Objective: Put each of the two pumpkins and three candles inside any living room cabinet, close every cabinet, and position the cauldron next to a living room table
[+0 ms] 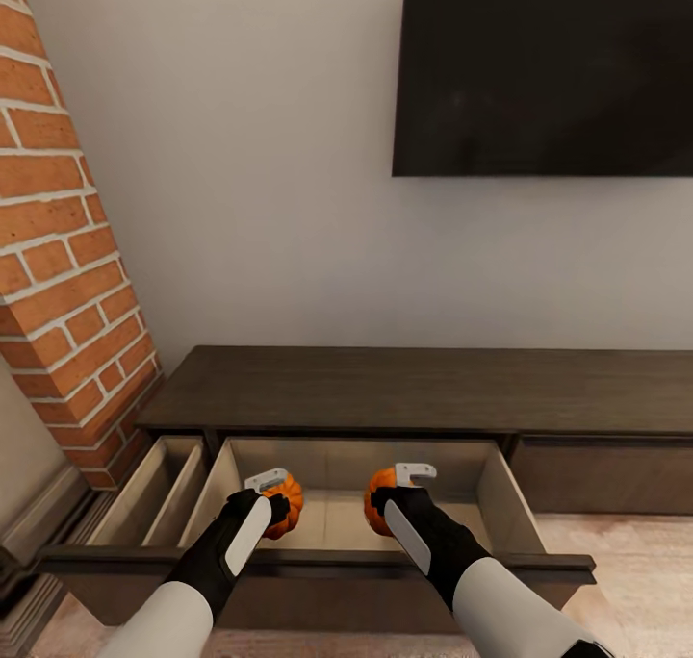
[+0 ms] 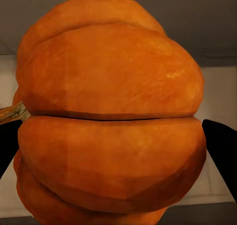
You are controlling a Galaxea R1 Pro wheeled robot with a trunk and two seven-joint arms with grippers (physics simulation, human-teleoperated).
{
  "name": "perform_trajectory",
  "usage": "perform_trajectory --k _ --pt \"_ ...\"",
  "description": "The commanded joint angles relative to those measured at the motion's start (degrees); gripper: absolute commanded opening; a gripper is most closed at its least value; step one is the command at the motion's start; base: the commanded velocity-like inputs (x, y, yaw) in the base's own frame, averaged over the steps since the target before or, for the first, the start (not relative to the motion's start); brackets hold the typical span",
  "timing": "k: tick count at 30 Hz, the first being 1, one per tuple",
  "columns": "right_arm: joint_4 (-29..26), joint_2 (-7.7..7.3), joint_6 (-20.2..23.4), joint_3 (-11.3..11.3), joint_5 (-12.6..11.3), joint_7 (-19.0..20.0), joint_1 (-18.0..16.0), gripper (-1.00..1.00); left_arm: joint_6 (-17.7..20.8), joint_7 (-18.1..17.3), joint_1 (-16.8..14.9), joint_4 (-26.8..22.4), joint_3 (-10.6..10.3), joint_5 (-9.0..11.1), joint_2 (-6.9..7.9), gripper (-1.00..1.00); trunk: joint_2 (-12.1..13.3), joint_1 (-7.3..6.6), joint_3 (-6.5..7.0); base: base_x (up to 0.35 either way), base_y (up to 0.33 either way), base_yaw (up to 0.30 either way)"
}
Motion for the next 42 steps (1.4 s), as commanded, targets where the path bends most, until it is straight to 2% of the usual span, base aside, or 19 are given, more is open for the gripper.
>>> perform_trajectory --k 1,11,25,38,42 --pt "-0.1 -0.04 0.2 0.4 -0.4 -0.5 -0.1 -1.0 0.1 0.6 0.0 -0.1 -0.2 0.5 0.03 -1.0 0.0 0.01 -0.28 0.0 0.0 0.0" --pt "-0.2 -0.04 0.1 0.4 -0.4 -0.5 -0.1 -1.0 -0.1 0.5 -0.1 -0.1 -0.2 0.5 0.14 -1.0 -0.1 0.03 -0.5 0.006 0.0 0.0" --pt "-0.2 -0.04 0.1 0.4 -0.4 -0.5 -0.1 -1.0 0.0 0.5 -0.1 -0.1 -0.2 0.5 0.12 -1.0 -0.1 0.03 -0.5 0.149 0.0 0.0" --pt "-0.2 -0.04 0.1 0.4 -0.4 -0.5 -0.1 -1.0 -0.1 0.5 0.0 -0.1 -0.2 0.4 0.12 -1.0 -0.1 0.03 -0.5 0.06 0.0 0.0" --pt "-0.2 -0.04 0.1 0.4 -0.4 -0.5 -0.1 -1.0 -0.1 0.5 0.0 -0.1 -0.2 0.4 0.12 -1.0 -0.1 0.14 -1.39 0.001 0.0 0.0"
